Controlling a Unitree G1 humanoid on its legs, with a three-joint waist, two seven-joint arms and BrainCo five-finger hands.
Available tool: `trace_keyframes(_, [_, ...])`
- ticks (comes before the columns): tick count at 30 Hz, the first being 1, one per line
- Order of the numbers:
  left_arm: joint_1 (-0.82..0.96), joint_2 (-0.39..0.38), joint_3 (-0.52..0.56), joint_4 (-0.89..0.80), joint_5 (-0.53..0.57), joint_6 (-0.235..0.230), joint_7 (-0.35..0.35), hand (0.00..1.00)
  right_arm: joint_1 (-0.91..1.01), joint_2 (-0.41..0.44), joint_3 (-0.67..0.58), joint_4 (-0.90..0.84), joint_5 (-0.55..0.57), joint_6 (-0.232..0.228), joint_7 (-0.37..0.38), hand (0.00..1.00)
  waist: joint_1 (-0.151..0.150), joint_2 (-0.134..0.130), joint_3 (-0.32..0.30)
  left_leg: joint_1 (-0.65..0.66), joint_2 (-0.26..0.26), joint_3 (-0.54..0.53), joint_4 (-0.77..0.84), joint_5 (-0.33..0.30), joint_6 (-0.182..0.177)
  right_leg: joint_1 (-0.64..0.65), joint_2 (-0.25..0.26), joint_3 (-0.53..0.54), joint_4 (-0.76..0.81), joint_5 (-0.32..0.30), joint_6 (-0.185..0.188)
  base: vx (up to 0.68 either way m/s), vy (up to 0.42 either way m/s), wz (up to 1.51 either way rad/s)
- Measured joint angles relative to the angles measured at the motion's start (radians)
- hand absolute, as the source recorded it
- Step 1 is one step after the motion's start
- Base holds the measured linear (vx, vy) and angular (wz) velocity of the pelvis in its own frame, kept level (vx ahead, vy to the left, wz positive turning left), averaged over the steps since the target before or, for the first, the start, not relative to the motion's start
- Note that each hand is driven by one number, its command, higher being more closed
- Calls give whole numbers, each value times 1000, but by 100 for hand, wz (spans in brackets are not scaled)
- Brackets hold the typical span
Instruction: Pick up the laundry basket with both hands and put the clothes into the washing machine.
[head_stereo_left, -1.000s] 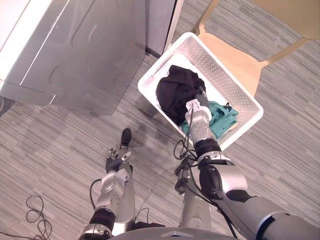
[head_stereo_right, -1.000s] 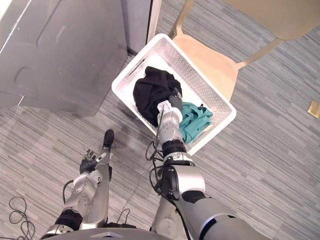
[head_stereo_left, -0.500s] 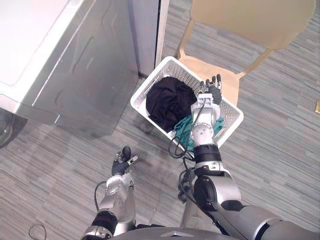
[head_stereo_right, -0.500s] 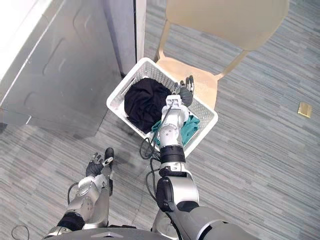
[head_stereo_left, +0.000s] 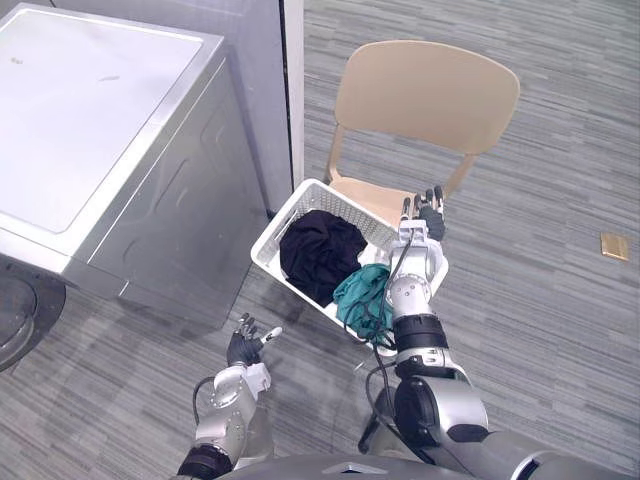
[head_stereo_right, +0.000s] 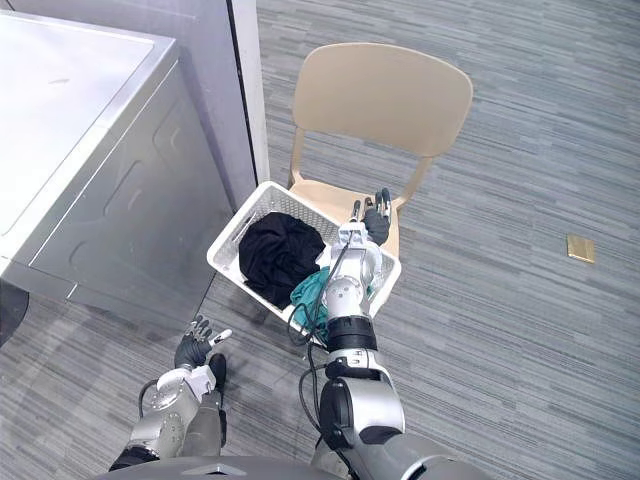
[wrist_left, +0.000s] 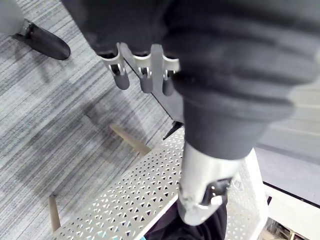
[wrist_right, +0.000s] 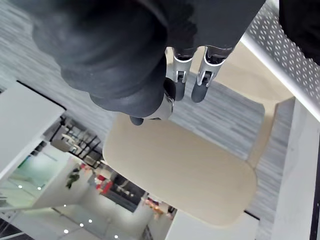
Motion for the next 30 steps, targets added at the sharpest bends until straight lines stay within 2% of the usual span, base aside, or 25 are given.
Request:
trace_keyframes(1, [5,6,0,0,0,1,-1,0,2,-11,0,28,0,3,0,100,-4,1,-2,2,0,0,0,0,0,10,3,0,-15,5,0,1,0,-4])
trace_keyframes(2, [10,8,0,0,0,3,-1,0,2,-19,0,49,0,3,0,0,-4,1,-2,2,1,0,0,0,0,16,8,0,-32,15,0,0,0,0])
trace_keyframes(5, [33,13,2,0,3,14,-6,0,18,-23,1,56,0,5,2,0,-9,1,-2,18,1,1,-8,0,-1,42,16,0,-68,32,1,4,-2,1])
trace_keyframes(9, [65,19,0,20,36,26,-26,0,72,-26,5,49,-11,14,36,0,-15,0,-51,19,1,-1,-19,3,-3,52,23,-3,-94,41,3,20,-7,2])
trace_keyframes(12, [64,21,-3,59,43,34,-43,0,110,-53,45,21,-42,22,51,0,-20,1,-56,32,1,1,-20,1,-5,63,24,1,-99,42,3,0,-2,-2])
trace_keyframes(15, [38,20,-18,148,61,46,-58,0,209,-56,93,-163,-62,22,89,0,-40,2,-59,38,2,22,-20,-6,-6,56,25,20,-107,49,2,-15,0,-16])
trace_keyframes(19, [-4,16,-38,226,60,62,-63,0,311,-58,126,-320,-79,22,125,0,-61,-3,-63,30,2,61,-21,-9,-8,15,26,69,-119,66,-6,-19,1,-37])
trace_keyframes(22, [-108,12,-49,293,39,69,-52,0,367,-64,144,-397,-80,22,130,0,-92,-6,-61,14,2,109,-20,-11,-12,-44,27,123,-120,89,-8,-37,-7,-50])
trace_keyframes(24, [-198,12,-55,321,19,69,-35,0,392,-64,156,-441,-81,22,131,0,-112,-17,-51,8,2,150,-20,-12,-13,-94,28,170,-113,103,-11,-39,-13,-64])
trace_keyframes(26, [-317,10,-67,324,-30,56,-8,0,425,-64,162,-510,-81,21,136,0,-141,-38,-15,8,2,207,-13,-19,-16,-148,31,237,-94,108,-15,-57,-17,-72])
trace_keyframes(27, [-344,9,-65,327,-47,56,7,0,431,-65,162,-521,-81,21,141,0,-147,-45,-6,8,4,222,-11,-21,-17,-160,34,251,-92,108,-15,-61,-27,-66])
trace_keyframes(30, [-436,10,-65,364,-122,51,46,0,486,-87,193,-584,-82,20,152,0,-189,-75,47,6,17,293,4,-34,-26,-225,57,331,-75,114,-22,-39,-39,-65])
